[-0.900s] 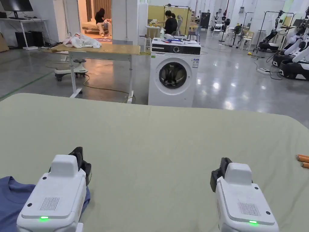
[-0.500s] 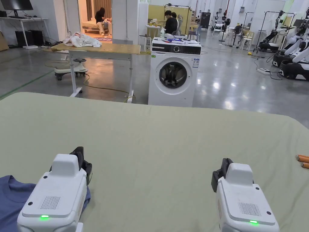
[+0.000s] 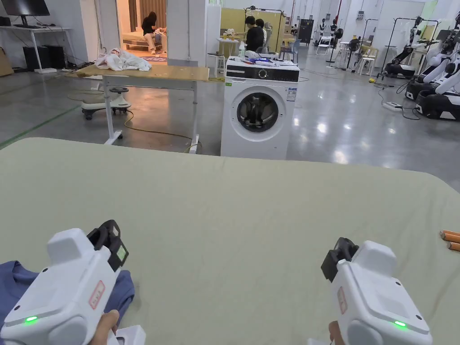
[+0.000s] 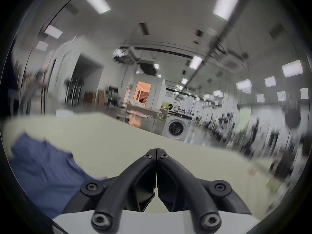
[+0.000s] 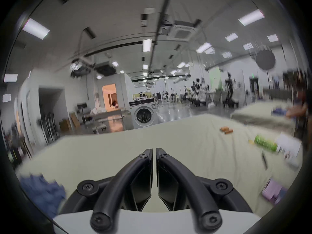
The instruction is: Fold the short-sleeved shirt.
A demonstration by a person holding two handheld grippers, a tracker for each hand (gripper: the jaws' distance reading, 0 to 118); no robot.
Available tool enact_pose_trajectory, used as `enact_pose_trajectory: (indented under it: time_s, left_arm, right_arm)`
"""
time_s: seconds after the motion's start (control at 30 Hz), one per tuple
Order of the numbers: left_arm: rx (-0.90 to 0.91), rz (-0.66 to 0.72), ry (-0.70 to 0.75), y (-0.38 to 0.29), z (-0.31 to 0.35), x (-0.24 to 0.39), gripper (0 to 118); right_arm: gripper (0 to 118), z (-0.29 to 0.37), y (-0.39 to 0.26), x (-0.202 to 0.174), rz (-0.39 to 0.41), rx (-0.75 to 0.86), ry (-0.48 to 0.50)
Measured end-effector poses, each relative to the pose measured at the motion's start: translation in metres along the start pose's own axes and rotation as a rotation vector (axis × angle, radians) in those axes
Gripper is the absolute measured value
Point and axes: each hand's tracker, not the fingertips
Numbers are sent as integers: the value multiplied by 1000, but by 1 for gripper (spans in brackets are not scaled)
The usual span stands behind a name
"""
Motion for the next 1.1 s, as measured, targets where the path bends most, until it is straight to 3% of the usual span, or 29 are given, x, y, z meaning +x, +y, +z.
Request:
enact_pose_trajectory:
  time_s: [0.03, 0.1, 0.17, 0.27, 0.3, 0.33, 0.53, 0.6, 0.7, 0.77, 0.87, 1.0, 1.1]
  left_arm:
    - [5, 85, -6, 2, 0, -6, 0]
    - [20, 62, 1, 5, -1, -6, 0]
    - [16, -165, 33, 7, 0, 11, 0]
    - [9, -745, -1, -8, 2, 46, 0]
    - [2, -938, 14, -18, 2, 55, 0]
    - [-6, -1069, -3, -22, 2, 57, 0]
    - [21, -1624, 31, -50, -3, 50, 0]
    - [27, -1665, -1, -53, -2, 44, 0]
    - [10, -1562, -5, -49, -1, 40, 0]
    - [-9, -1344, -5, -40, 0, 39, 0]
    - [-35, -957, 6, -24, 0, 34, 0]
    - [-29, -499, -38, -12, 3, 19, 0]
    - [-24, -355, -21, -11, 5, 18, 0]
  right_arm:
    - [3, 0, 2, 5, -82, 16, 20]
    - [2, 0, 7, 10, -162, 5, 24]
    - [2, -3, 12, 8, -101, -1, 29]
    - [2, -6, 13, -19, 476, 25, 63]
    - [2, -8, 9, -29, 704, 35, 58]
    - [2, -10, 3, -35, 838, 43, 46]
    - [3, -9, -16, -36, 1398, 192, -15]
    - [3, -1, -18, -35, 1473, 226, -3]
    - [3, 6, -22, -35, 1438, 199, 22]
    - [3, 9, -24, -35, 1317, 150, 29]
    - [3, 5, -22, -32, 1047, 62, 32]
    - [3, 0, -18, -23, 610, -34, 35]
    - [3, 1, -17, -15, 386, -43, 27]
